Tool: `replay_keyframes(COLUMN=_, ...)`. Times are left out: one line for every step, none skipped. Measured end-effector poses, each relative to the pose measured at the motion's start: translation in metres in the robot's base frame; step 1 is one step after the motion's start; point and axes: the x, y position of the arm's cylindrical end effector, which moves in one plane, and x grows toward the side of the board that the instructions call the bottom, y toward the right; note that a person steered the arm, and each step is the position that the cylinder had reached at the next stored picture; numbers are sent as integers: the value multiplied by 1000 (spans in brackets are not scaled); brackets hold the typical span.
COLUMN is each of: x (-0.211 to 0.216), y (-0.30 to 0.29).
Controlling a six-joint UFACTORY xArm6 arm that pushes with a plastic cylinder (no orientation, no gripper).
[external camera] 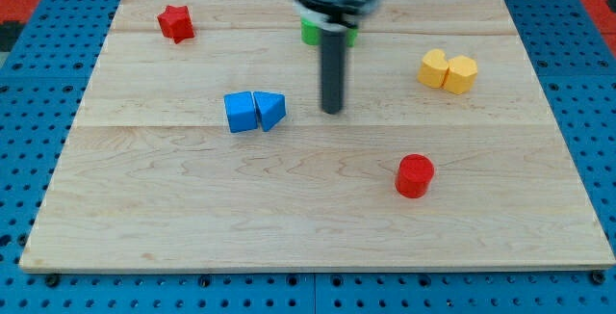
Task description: Place the red circle towards the bottom right side of the red star
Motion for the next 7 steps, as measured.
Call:
replay_keyframes(x=53, y=88)
replay_keyframes(x=69, y=116)
replay_keyframes(x=69, y=73)
replay_keyframes(x=83, y=11)
replay_keyframes(x=100, y=44)
replay_keyframes(x=125, y=50)
replay_keyframes(x=126, y=4)
